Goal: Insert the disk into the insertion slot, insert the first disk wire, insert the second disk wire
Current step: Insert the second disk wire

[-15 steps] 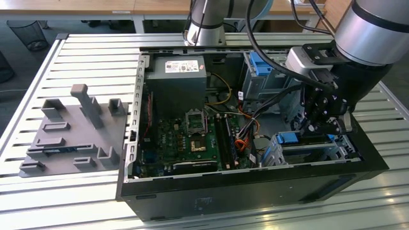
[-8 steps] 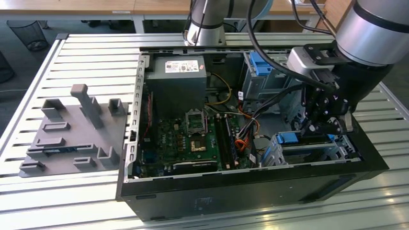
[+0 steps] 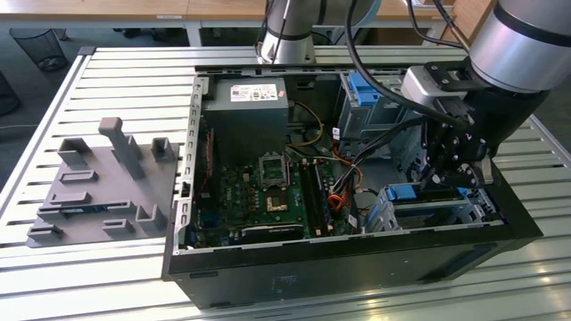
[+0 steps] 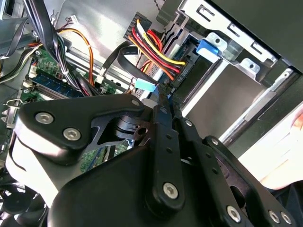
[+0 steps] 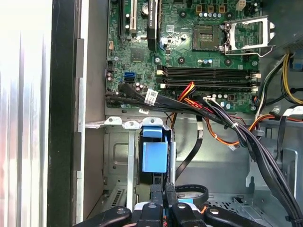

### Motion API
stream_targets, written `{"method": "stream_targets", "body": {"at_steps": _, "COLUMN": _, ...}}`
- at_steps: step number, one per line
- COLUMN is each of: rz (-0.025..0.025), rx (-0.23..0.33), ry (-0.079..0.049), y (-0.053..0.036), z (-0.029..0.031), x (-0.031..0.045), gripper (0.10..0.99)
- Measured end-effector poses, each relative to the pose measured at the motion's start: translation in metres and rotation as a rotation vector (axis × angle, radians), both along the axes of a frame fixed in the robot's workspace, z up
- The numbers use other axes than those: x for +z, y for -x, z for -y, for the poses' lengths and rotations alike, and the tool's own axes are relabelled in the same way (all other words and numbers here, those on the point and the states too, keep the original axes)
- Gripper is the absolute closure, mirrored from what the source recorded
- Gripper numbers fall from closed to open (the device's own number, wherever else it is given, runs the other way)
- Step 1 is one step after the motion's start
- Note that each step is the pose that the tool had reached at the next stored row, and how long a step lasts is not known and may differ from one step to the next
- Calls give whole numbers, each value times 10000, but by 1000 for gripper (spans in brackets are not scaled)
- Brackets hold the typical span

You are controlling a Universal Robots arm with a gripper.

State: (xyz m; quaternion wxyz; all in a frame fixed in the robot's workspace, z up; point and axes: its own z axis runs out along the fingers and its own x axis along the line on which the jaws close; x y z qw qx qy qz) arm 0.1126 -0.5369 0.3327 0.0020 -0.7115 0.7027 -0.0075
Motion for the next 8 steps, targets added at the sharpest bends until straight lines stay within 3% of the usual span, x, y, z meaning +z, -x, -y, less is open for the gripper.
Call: {"method": "stream_targets", "body": {"at_steps": 8, "rz": 0, "rx": -2, "ry": 0, "y": 0, "z": 0, "x": -20, "gripper": 941}}
